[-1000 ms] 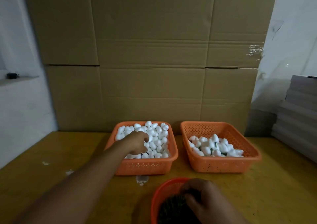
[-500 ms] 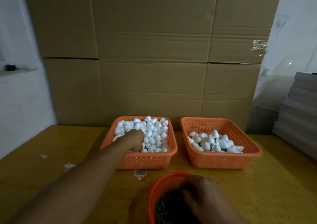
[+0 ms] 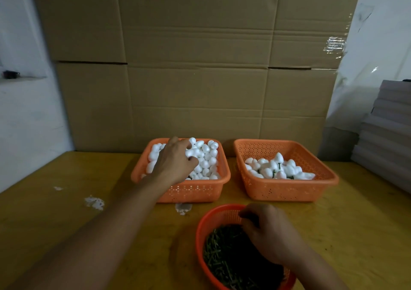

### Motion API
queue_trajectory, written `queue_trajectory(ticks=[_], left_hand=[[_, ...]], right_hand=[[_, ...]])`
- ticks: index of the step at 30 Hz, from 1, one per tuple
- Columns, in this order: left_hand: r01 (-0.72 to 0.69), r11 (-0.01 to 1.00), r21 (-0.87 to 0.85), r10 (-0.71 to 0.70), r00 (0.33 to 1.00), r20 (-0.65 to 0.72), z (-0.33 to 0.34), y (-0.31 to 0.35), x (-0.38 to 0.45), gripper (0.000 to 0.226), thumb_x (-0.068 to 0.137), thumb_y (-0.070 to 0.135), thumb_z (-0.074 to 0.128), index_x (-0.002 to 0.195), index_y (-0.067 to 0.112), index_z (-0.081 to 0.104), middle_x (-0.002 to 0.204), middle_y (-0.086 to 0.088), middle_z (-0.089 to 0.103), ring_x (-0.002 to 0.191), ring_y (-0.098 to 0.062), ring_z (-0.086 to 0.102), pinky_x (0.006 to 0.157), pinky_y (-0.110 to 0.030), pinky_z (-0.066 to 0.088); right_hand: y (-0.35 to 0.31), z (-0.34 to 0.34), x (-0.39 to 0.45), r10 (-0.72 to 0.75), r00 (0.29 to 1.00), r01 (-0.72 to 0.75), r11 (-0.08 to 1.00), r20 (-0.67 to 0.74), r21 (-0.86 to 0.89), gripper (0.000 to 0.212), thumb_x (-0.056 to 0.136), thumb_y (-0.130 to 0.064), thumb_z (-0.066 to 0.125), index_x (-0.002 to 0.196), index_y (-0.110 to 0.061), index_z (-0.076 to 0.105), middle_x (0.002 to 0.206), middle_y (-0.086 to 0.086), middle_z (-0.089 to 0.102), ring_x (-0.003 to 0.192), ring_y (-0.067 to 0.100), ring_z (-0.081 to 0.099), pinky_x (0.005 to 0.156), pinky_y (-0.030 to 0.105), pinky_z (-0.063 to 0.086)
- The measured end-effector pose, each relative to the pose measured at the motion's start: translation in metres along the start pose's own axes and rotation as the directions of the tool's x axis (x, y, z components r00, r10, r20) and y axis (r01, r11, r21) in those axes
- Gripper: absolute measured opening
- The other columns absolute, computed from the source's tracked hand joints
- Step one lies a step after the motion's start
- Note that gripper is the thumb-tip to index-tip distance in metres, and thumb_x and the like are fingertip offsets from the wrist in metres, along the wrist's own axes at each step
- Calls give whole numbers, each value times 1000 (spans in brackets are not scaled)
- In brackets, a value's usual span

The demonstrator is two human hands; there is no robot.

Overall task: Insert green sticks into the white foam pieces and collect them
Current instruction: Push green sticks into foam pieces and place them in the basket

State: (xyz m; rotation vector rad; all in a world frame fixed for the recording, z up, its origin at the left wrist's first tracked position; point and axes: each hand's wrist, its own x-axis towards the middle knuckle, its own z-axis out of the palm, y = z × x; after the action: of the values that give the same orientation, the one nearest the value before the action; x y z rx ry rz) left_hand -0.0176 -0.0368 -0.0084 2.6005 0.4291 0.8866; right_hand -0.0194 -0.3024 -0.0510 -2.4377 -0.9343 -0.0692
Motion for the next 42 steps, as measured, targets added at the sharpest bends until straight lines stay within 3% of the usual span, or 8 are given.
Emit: queue_trajectory(ticks=[4,6,10,17,23,30,34,42], left_hand=[[-160,941,-298,116,980,-161,-22,19,-55,18,81,18,68,99,19,71,93,7,56,80,-7,56,72,-18,40],[-137,859,-493,105,990,-92,-24,26,-89,15,81,26,65,95,26,70,90,11,60,82,-5,60,70,-12,43],[-2,675,-738,131,984,117,-16,32,-129,10,83,31,66,92,33,71,95,4,68,89,-14,66,76,-32,55],[55,599,-799,135,977,168,-10,25,-138,20,82,23,66,97,35,71,92,4,73,87,-15,69,75,-31,57],[81,551,-831,137,973,186,-5,27,-144,22,90,20,64,108,32,68,96,2,73,80,-19,72,70,-30,58],[8,590,-808,231,957,177,-5,32,-148,10,99,33,52,106,35,58,88,-1,68,74,-17,68,65,-28,56],[-1,592,-806,257,948,187,-5,32,-150,21,96,48,53,105,33,66,82,0,65,70,-16,64,64,-27,53],[11,607,-794,265,940,216,-5,32,-152,28,80,55,73,102,38,73,95,9,71,95,-10,67,79,-24,53]], right_hand=[[0,1,1,25,1000,-25,999,-8,-21,25,94,-23,61,116,-23,73,110,-6,74,95,7,67,81,22,52],[1,1,1,23,999,-24,999,-26,-32,25,95,-24,61,117,-23,72,110,-6,74,95,7,67,81,21,52],[2,4,1,18,999,-20,998,-32,-53,25,96,-25,60,118,-23,72,110,-5,74,96,8,67,85,26,54],[8,5,3,26,999,-28,996,-25,-80,20,96,-23,59,112,-21,71,98,-5,72,83,8,65,77,29,55],[11,5,6,1,1000,-3,997,-26,-74,24,97,-23,61,119,-20,70,101,-6,72,82,5,64,66,15,47],[7,4,3,-25,999,23,998,-28,-61,22,98,-23,60,118,-20,70,97,-6,71,79,7,66,72,25,56],[6,3,2,-43,998,41,998,-42,-55,22,98,-22,60,118,-20,69,91,-9,69,69,5,63,60,19,49],[0,0,-1,-108,994,110,991,24,-76,18,97,-21,60,104,-22,77,90,-3,74,76,10,67,70,30,54]])
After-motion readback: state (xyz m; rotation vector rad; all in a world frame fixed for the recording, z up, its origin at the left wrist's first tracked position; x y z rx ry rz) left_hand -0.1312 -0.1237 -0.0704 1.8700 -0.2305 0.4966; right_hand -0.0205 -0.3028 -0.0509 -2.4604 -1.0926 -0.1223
